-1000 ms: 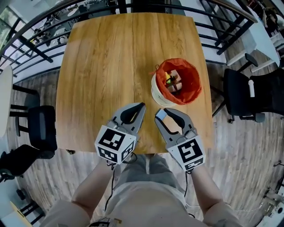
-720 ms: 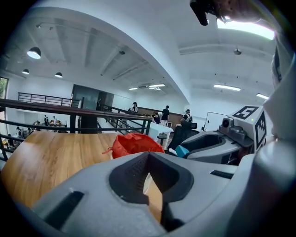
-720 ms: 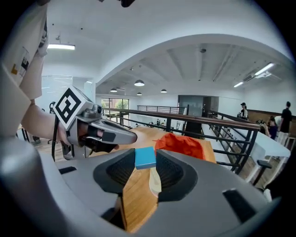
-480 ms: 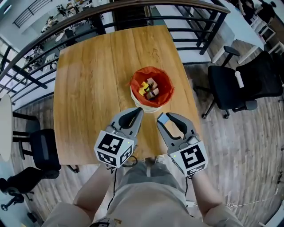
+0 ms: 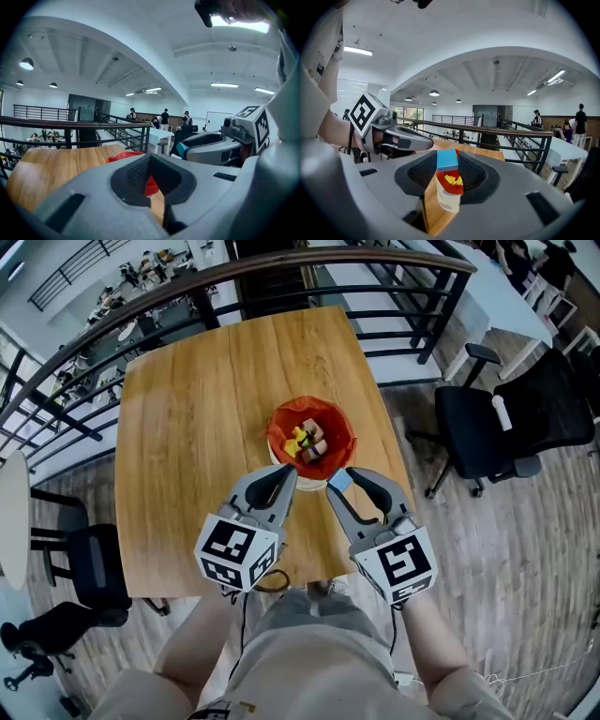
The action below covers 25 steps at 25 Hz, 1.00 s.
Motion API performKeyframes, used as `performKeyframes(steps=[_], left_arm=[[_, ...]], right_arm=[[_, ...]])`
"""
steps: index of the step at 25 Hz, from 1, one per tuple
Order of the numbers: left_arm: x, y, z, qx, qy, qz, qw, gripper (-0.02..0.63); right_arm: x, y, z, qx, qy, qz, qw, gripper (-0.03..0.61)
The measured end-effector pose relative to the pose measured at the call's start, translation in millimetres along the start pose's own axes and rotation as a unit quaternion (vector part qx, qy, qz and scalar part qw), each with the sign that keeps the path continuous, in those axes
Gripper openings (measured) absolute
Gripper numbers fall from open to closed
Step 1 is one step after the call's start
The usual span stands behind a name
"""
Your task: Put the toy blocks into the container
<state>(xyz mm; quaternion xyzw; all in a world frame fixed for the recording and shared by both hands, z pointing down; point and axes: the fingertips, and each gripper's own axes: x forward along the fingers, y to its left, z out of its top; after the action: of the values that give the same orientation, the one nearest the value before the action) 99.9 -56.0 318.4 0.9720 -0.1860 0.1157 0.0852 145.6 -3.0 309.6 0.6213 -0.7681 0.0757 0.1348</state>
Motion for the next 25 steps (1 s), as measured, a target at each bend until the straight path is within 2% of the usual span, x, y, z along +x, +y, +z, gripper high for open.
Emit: performKeyframes(steps=[5,12,18,23,25], left_arm=[[4.5,12.0,8.7,0.008,-0.005,0.012,0.9999,0.012],[21.5,27.6,17.7,0.0,-0.012,0.016,0.9998,0.012],[37.6,43.4,18.1,0.001,-0.008,0.022,0.9997,0.012],[50.6,60.8,7.2,-0.004,0.002,0.03,0.9995,0.012],[56.7,65.4,-0.2,-0.008,0.01,0.033,0.9994,0.012]], right_arm=[[19.5,-7.4,11.0,0.014,-0.014,0.008,1.0,0.149],[51.4,-16.3,23.4,0.027,-0.023,0.013,0.999,0.149],[80.2,-27.4,9.3,0.033,0.007,0.006,0.999,0.149],[107.8,-33.8,-10.4,0.067,0.03,0.02,0.997,0.149],[116.6,-36.6,-17.0,0.065,0.043,0.022,0.997,0.149]])
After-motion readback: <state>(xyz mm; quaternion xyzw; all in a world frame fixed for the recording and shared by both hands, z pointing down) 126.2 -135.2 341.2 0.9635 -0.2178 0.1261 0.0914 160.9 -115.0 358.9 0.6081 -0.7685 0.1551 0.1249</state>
